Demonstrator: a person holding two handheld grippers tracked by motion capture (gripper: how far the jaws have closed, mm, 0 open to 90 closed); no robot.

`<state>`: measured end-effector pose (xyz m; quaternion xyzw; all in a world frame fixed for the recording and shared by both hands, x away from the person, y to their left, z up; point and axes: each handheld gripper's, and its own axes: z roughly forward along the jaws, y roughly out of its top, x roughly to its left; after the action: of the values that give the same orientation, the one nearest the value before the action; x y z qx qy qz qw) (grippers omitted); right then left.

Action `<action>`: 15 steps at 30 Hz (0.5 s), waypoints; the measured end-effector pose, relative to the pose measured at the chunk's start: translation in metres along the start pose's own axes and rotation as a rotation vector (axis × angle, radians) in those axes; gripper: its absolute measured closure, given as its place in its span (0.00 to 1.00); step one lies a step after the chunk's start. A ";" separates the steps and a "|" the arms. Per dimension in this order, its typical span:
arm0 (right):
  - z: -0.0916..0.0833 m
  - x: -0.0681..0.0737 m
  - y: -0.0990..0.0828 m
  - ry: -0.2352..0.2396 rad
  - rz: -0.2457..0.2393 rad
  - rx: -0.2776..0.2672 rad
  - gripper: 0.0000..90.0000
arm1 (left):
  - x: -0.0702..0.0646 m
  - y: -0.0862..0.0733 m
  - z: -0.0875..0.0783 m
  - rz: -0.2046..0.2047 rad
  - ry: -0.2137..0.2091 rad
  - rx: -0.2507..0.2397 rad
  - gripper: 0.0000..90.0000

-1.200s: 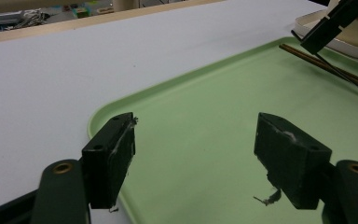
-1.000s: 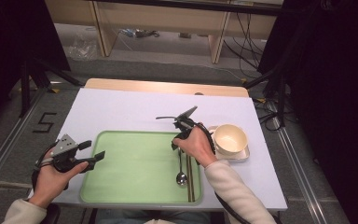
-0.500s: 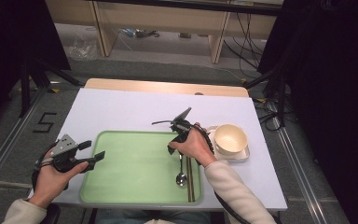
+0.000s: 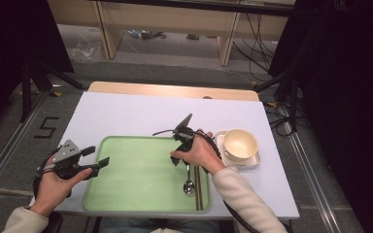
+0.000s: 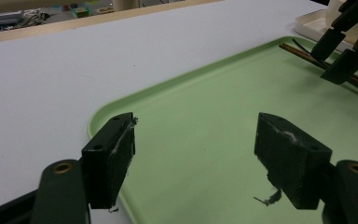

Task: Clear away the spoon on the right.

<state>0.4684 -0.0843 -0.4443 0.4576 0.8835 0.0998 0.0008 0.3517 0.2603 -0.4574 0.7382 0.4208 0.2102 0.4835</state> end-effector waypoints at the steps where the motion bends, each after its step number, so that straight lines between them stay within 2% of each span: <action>1: 0.000 0.002 0.000 0.005 -0.015 0.008 0.23 | 0.000 0.000 0.000 0.000 0.000 0.000 0.32; 5: 0.001 0.011 0.000 0.025 -0.081 0.026 0.22 | 0.000 0.000 0.000 0.000 0.000 0.000 0.32; 7: 0.002 0.013 0.000 0.031 -0.092 0.029 0.22 | 0.000 0.000 0.000 0.000 0.000 0.000 0.32; 8: 0.003 0.013 0.000 0.027 -0.096 0.022 0.22 | 0.000 0.000 0.000 0.004 -0.001 0.000 0.32; 9: 0.002 0.013 0.000 0.026 -0.077 0.030 0.22 | 0.000 0.000 0.000 0.007 0.000 -0.001 0.32; 10: 0.003 0.012 0.000 0.007 -0.093 0.030 0.22 | 0.000 0.000 0.000 0.007 0.000 0.000 0.32; 11: 0.002 0.012 0.001 0.010 -0.093 0.028 0.22 | 0.000 0.000 0.000 0.007 0.000 -0.001 0.32; 14: -0.004 0.009 0.002 0.026 -0.061 -0.016 0.25 | 0.000 0.000 0.000 0.005 -0.001 0.000 0.32; 15: -0.006 0.007 0.002 0.019 -0.072 -0.032 0.26 | 0.000 0.000 0.000 0.004 0.000 -0.001 0.32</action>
<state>0.4653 -0.0784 -0.4376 0.4245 0.8977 0.1181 0.0035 0.3517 0.2606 -0.4571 0.7389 0.4191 0.2116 0.4833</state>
